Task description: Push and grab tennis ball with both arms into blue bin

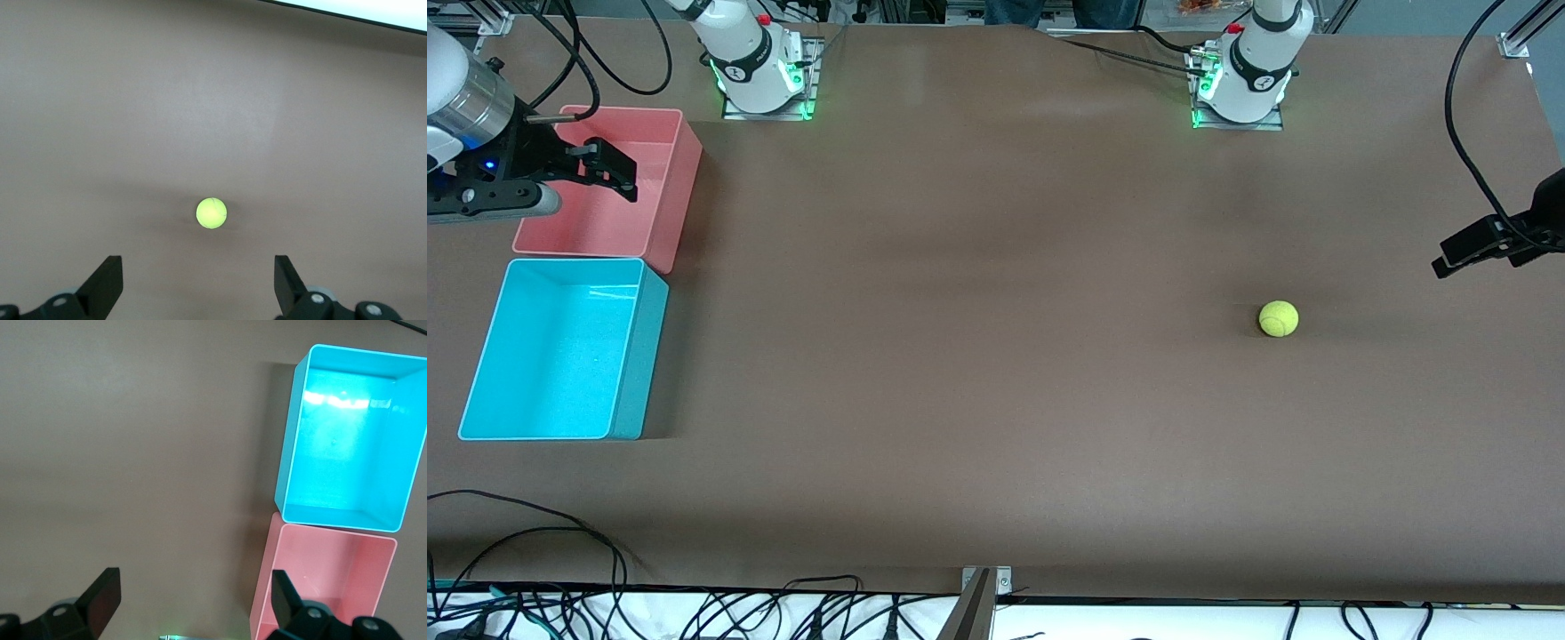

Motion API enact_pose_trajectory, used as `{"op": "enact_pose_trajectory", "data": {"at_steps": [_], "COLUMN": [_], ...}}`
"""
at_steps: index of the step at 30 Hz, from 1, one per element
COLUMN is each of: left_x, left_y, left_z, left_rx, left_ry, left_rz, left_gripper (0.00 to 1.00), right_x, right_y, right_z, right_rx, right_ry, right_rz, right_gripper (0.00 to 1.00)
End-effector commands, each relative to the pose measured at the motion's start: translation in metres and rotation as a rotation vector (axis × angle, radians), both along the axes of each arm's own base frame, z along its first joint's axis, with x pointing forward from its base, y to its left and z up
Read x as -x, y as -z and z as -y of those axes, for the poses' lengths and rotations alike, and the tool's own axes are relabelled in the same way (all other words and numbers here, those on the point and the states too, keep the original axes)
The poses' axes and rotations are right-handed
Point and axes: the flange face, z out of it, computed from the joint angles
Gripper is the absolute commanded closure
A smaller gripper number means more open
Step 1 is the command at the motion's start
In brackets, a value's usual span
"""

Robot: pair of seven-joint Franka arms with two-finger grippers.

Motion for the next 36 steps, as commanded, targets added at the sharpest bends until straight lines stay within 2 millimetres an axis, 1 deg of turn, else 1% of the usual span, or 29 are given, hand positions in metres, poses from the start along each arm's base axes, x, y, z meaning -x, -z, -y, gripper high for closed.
{"op": "enact_pose_trajectory", "data": {"at_steps": [1, 13, 16, 21, 24, 27, 30, 33, 36], "left_x": [0.006, 0.005, 0.005, 0.005, 0.005, 0.004, 0.004, 0.004, 0.004], "left_y": [-0.003, -0.001, -0.001, -0.001, -0.002, -0.002, -0.002, -0.001, -0.001], "left_z": [0.0, 0.0, 0.0, 0.0, 0.002, 0.004, 0.005, 0.005, 0.004], "left_rx": [0.022, 0.02, 0.02, 0.02, 0.026, 0.027, 0.027, 0.026, 0.026], "left_ry": [0.017, 0.018, 0.018, 0.018, 0.018, 0.021, 0.012, 0.01, 0.01], "left_rz": [0.007, 0.003, 0.003, 0.003, 0.005, 0.005, 0.005, 0.003, 0.003], "left_gripper": [0.0, 0.0, 0.0, 0.0, 0.0, 0.0, 0.0, 0.0, 0.0], "right_x": [0.001, 0.0, 0.0, 0.002, 0.005, 0.005, 0.007, 0.008, 0.007], "right_y": [-0.006, -0.006, -0.007, -0.008, -0.009, -0.007, -0.006, -0.006, -0.007], "right_z": [-0.004, -0.003, 0.0, 0.001, 0.007, 0.027, 0.03, 0.038, 0.037], "right_rx": [0.017, 0.011, 0.011, 0.013, 0.013, 0.005, -0.002, -0.004, -0.004], "right_ry": [-0.004, 0.002, 0.007, 0.009, 0.024, 0.061, 0.068, 0.084, 0.082], "right_rz": [0.012, 0.019, 0.02, 0.011, -0.004, -0.02, -0.035, -0.042, -0.036], "right_gripper": [0.0, 0.0, 0.0, 0.0, 0.0, 0.0, 0.0, 0.0, 0.0]}}
